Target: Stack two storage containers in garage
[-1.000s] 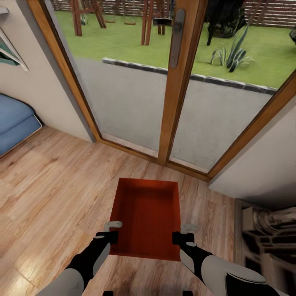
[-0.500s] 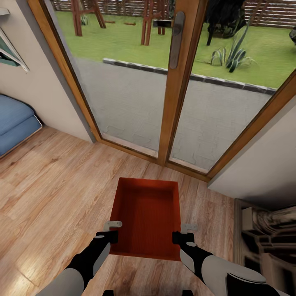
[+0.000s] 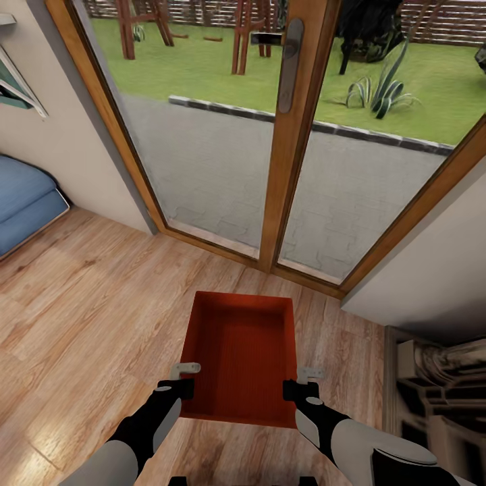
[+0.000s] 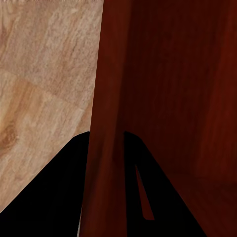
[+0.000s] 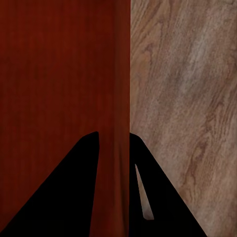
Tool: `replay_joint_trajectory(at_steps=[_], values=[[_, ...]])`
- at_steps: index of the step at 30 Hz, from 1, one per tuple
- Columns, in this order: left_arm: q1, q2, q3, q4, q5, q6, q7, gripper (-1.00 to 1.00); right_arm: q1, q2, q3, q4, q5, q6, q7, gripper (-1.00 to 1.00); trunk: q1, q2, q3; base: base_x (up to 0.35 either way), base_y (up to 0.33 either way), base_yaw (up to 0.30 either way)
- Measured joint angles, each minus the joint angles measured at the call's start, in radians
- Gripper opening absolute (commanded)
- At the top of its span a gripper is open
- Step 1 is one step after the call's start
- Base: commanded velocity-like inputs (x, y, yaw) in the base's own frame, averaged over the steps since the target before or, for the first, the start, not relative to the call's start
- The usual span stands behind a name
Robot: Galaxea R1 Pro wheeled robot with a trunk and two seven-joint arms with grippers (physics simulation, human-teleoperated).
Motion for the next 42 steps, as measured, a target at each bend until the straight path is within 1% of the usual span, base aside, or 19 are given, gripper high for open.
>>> replay_joint_trajectory(at_steps=[10,14,16,22,34,35,37,42], values=[[0.0,0.0,0.0,0.0,0.0,0.0,0.0,-1.0,0.0,0.0,0.0,0.0,0.0,0.0,0.0,-1.0,0.0,0.0,0.0,0.0,0.0,0.0],[-0.019,0.002,-0.018,0.027,0.017,-0.011,-0.004,-1.0,-0.001,-0.001,-0.015,0.002,0.011,0.0,0.0,-1.0,0.0,0.0,0.0,0.0,0.0,0.0],[-0.018,0.003,-0.023,0.028,0.023,-0.011,-0.004,-1.0,0.001,-0.002,-0.015,-0.001,0.009,0.0,-0.002,-1.0,0.0,0.0,0.0,0.0,0.0,0.0],[-0.018,0.004,-0.027,0.032,0.031,-0.011,-0.004,-1.0,0.002,0.0,-0.02,0.001,0.016,0.003,-0.002,-1.0,0.0,0.0,0.0,0.0,0.0,0.0],[-0.017,0.004,-0.027,0.031,0.03,-0.011,-0.004,-1.0,0.002,-0.001,-0.022,-0.001,0.017,0.003,-0.003,-1.0,0.0,0.0,0.0,0.0,0.0,0.0],[-0.018,0.003,-0.022,0.033,0.017,-0.011,-0.005,-1.0,0.002,0.0,-0.02,0.001,0.017,0.003,-0.003,-1.0,0.0,0.0,0.0,0.0,0.0,0.0],[-0.018,-0.003,-0.012,0.034,0.007,-0.011,-0.005,-1.0,0.002,-0.009,-0.017,-0.01,0.014,0.003,-0.003,-1.0,0.0,0.0,0.0,0.0,0.0,0.0],[-0.018,-0.001,-0.015,0.034,0.01,-0.012,-0.005,-1.0,0.002,-0.006,-0.015,-0.007,0.012,0.003,-0.004,-1.0,0.0,0.0,0.0,0.0,0.0,0.0]])
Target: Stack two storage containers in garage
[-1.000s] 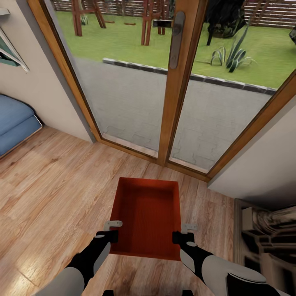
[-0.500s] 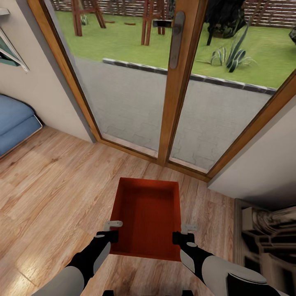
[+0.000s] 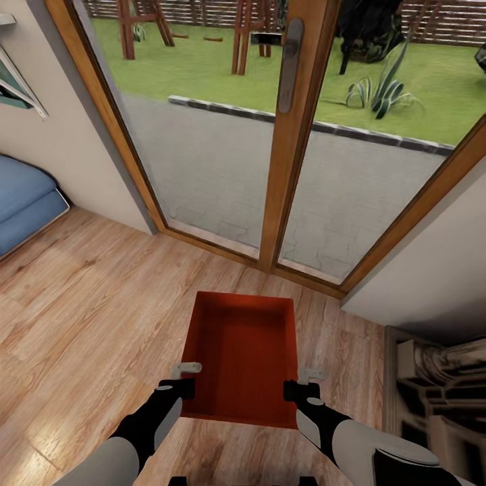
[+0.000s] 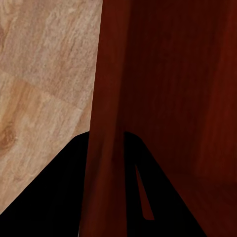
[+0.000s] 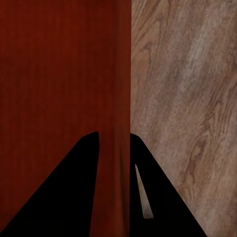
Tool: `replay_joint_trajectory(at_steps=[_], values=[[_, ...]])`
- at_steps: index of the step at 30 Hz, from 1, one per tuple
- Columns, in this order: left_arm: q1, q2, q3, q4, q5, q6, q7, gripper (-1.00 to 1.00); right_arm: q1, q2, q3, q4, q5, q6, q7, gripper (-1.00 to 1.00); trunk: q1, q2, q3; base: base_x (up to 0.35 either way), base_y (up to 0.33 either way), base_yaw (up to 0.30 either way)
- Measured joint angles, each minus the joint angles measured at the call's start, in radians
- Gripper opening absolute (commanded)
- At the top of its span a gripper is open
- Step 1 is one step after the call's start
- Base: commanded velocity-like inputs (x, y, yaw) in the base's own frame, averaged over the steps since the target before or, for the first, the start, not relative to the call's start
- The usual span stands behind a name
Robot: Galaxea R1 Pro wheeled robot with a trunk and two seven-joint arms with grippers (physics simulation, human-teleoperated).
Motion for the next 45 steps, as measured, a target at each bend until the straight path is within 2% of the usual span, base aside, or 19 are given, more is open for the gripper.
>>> replay_joint_trajectory(at_steps=[15,35,45], values=[[0.0,0.007,-0.012,-0.001,0.013,0.0,-0.002,-1.0,0.0,0.008,-0.002,0.009,0.002,0.0,0.0,-1.0,0.0,0.0,0.0,0.0,0.0,0.0],[0.0,0.006,-0.011,0.0,0.013,0.0,-0.001,-1.0,0.0,0.006,-0.002,0.006,0.004,0.001,-0.001,-1.0,0.0,0.0,0.0,0.0,0.0,0.001],[0.0,0.007,-0.011,-0.001,0.013,0.001,-0.001,-1.0,0.0,0.007,-0.002,0.007,0.002,0.0,-0.001,-1.0,0.0,0.0,-0.002,0.0,0.0,0.206]])
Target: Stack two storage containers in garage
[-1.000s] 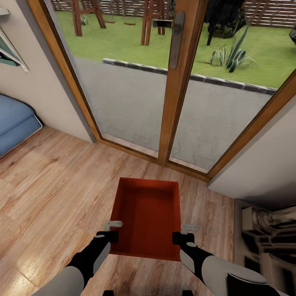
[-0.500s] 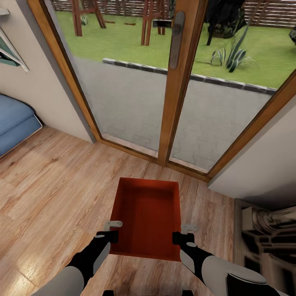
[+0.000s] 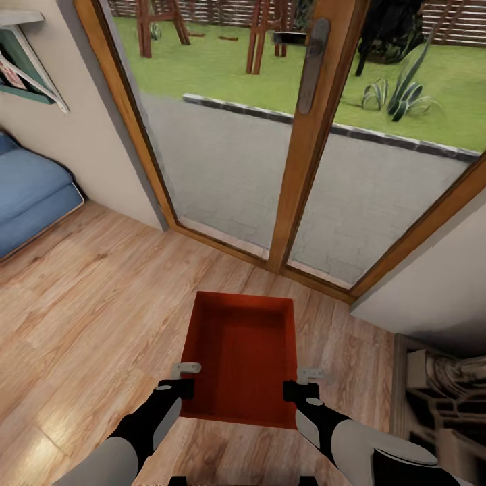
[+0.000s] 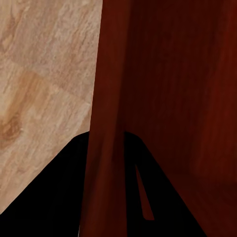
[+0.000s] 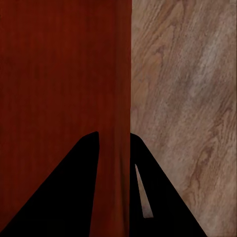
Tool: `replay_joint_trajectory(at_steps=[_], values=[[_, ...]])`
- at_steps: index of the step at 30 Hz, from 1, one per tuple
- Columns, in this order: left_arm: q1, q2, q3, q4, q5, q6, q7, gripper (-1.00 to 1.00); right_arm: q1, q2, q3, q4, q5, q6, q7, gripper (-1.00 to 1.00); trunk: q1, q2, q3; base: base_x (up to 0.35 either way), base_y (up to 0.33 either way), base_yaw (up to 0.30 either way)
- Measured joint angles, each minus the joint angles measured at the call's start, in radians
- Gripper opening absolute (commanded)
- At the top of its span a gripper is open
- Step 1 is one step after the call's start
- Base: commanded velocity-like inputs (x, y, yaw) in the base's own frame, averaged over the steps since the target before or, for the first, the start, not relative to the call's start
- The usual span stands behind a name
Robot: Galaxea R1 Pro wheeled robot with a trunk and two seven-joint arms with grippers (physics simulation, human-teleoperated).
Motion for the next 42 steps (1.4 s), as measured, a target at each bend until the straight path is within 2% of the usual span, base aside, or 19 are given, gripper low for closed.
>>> replay_joint_trajectory(at_steps=[42], values=[[0.0,0.001,-0.001,0.0,0.001,0.0,0.0,-1.0,0.0,-0.001,0.002,-0.003,-0.002,0.0,-0.002,-1.0,0.0,0.0,0.0,0.0,0.0,0.271]])
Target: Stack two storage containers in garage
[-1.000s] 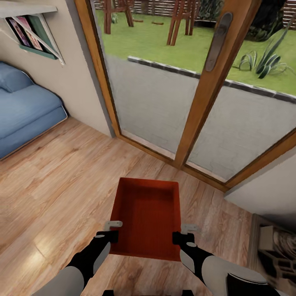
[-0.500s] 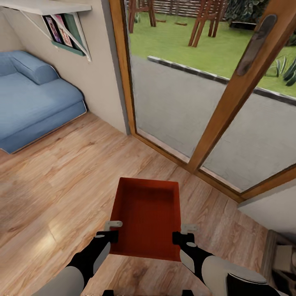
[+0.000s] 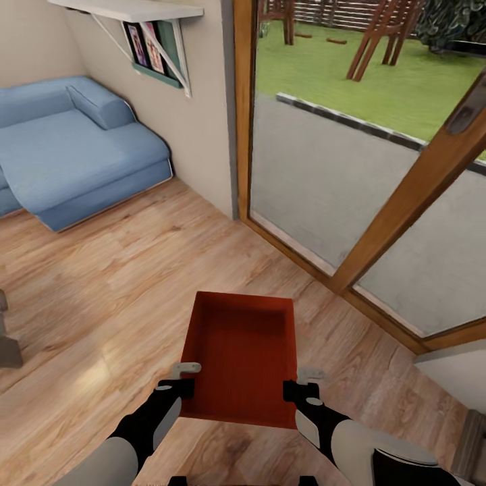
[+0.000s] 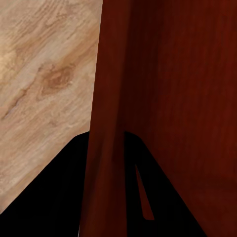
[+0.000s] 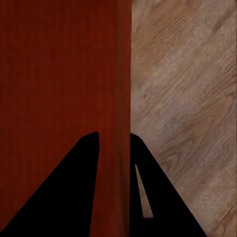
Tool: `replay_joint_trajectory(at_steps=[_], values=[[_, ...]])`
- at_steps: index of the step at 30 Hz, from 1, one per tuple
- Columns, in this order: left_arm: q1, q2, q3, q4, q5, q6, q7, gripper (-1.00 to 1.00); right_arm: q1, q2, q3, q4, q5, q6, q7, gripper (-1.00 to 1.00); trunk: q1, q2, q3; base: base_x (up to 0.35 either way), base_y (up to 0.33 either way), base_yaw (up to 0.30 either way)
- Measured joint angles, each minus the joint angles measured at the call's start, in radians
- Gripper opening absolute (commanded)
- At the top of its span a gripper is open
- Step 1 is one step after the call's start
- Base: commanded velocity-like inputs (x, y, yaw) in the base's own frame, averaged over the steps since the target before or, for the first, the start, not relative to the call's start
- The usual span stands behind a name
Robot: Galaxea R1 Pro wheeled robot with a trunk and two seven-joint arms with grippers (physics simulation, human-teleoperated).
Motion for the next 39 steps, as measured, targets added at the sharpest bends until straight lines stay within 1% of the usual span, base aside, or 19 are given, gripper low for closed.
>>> replay_joint_trajectory(at_steps=[13,15,18,25,39], values=[[0.0,0.0,0.0,0.0,0.0,0.0,0.0,-1.0,0.0,0.0,0.0,0.0,0.0,0.0,0.0,-1.0,0.0,0.0,0.0,0.0,0.0,0.27],[0.0,0.003,-0.005,0.0,0.005,0.0,-0.001,-1.0,0.0,0.004,-0.001,0.005,0.001,0.0,0.0,-1.0,0.0,0.0,0.0,0.0,0.0,0.117],[0.0,-0.001,0.002,0.001,-0.002,0.0,0.0,-1.0,0.0,-0.001,-0.001,0.0,0.001,0.0,0.001,-1.0,0.0,0.0,0.0,0.0,0.0,0.034],[0.0,0.001,-0.002,-0.006,-0.002,0.0,0.0,-1.0,0.0,-0.002,-0.005,-0.004,0.002,-0.006,0.0,-1.0,0.0,0.0,0.003,0.0,0.0,0.052],[0.0,0.002,-0.005,-0.007,0.0,0.0,0.0,-1.0,0.0,0.0,-0.005,-0.002,0.002,-0.008,0.0,-1.0,0.0,0.0,0.021,0.0,0.0,0.194]])
